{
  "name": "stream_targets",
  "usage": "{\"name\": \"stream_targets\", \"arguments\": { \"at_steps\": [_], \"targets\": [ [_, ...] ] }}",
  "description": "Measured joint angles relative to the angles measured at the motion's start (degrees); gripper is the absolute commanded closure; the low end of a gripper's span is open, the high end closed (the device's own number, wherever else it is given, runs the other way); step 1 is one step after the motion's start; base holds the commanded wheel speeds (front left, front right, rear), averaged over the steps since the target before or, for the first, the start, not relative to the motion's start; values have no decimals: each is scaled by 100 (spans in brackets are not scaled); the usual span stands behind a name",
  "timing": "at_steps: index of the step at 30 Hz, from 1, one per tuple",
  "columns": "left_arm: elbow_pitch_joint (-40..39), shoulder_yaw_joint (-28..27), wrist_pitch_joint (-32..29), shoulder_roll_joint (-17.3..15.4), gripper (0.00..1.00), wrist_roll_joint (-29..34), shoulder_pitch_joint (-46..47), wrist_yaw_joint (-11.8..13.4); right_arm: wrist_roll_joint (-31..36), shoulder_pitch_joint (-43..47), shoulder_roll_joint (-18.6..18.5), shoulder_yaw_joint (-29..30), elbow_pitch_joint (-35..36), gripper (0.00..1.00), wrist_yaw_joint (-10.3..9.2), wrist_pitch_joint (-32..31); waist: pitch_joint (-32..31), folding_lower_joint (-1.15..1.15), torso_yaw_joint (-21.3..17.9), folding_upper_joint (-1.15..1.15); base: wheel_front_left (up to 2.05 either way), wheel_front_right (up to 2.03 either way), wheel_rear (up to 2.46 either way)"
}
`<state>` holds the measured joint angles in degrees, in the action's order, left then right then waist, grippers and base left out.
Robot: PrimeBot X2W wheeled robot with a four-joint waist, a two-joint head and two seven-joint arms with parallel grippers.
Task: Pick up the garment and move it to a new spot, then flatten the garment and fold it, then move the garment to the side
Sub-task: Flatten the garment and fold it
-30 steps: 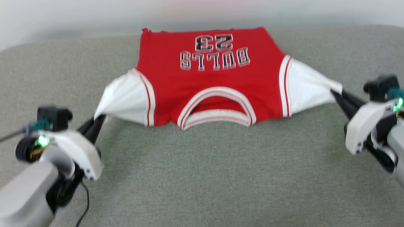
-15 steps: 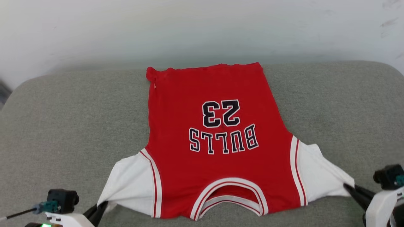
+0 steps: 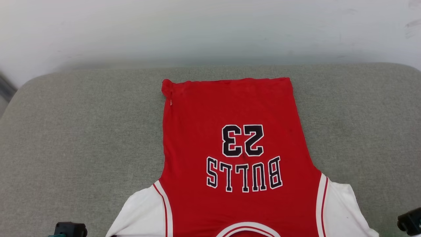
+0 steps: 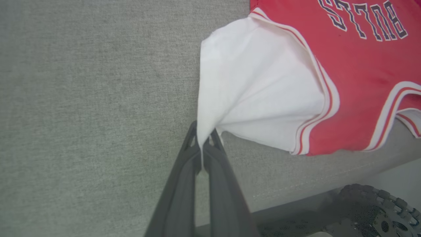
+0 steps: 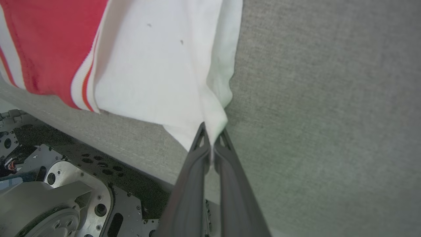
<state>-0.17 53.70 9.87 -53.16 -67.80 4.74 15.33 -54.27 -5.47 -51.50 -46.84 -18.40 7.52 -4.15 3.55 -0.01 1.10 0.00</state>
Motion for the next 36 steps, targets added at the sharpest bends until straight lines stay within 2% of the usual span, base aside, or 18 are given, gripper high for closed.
{"name": "stream_targets", "arguments": {
  "at_steps": [1,2,3,8,13,15,18,23,28,33,36],
  "targets": [
    [-8,-5,16,15,100,15,4,23,59,3,1,104,62,98,0,-71,20,0,1,0,0,0,0],
    [-15,-9,41,26,100,57,18,38,110,1,5,220,124,33,0,-144,45,0,1,0,0,0,0],
    [-22,-15,75,38,100,131,46,87,178,-7,11,331,193,0,-1,-221,74,0,1,0,0,0,0],
    [-134,-48,146,164,100,392,317,210,610,-247,-9,950,654,0,-1,-474,273,1,33,0,0,0,0],
    [-289,-90,218,263,100,659,579,345,840,-987,-210,1902,1245,0,-1,-767,575,1,125,0,0,0,0],
    [-355,-104,236,287,100,749,691,390,916,-1402,-221,2308,1360,0,-2,-1004,730,1,176,0,0,0,0],
    [-424,-108,242,337,100,953,915,443,926,-2132,-135,2598,1590,0,-1,-1611,998,2,270,0,0,0,0],
    [-547,-115,250,522,100,1225,1291,453,949,-3616,20,2562,1534,0,-1,-2886,1515,2,480,0,0,0,0],
    [-667,-187,337,681,100,1469,1568,494,1060,-5082,354,2296,991,0,-2,-4365,2043,2,734,0,0,0,0],
    [-781,-245,398,847,100,1677,1763,536,1281,-6084,804,2112,299,0,-2,-5750,2517,3,1011,0,0,0,0],
    [-842,-265,433,953,100,1781,1840,535,1521,-6499,983,2100,-5,0,-2,-6267,2781,3,1166,0,0,0,0]
  ]
}}
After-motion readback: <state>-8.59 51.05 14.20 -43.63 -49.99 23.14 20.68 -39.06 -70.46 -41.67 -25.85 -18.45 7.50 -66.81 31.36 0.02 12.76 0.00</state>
